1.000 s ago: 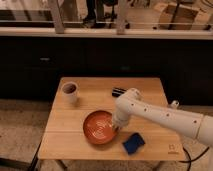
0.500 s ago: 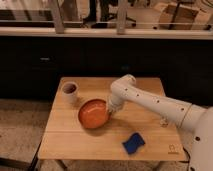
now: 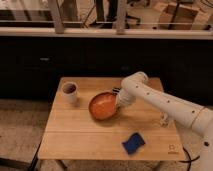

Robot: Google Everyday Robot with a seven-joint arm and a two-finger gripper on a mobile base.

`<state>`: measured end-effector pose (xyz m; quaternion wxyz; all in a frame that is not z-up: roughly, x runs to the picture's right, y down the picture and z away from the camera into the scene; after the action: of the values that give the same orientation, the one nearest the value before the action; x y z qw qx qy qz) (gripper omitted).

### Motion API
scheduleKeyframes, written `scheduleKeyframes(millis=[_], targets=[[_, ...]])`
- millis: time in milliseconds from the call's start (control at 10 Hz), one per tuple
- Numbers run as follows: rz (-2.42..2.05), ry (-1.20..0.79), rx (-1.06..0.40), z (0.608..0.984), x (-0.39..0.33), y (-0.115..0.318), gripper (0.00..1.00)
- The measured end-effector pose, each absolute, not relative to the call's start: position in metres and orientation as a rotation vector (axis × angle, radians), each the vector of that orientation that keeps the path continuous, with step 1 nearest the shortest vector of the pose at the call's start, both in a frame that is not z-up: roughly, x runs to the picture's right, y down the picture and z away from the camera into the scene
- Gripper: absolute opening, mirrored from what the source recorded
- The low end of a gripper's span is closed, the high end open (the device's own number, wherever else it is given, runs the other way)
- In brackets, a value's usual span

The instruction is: Drag the ceramic bowl in a circle

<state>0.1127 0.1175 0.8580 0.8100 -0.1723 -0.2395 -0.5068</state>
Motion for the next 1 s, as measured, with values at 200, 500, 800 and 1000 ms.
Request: scheduleKeyframes(millis=[200,500,800,1000], targets=[[-0.998,-0.464,-0.391,0.855,0.151,0.121,0.00],[-0.923,-0.421,-0.428,0.841,0.180,0.142,0.00],[-0.915,-0.412,-0.430,0.807,0.184,0.174,0.00],[-0.938,-0.407,-0.426,0.780,0.177,0.194,0.00]])
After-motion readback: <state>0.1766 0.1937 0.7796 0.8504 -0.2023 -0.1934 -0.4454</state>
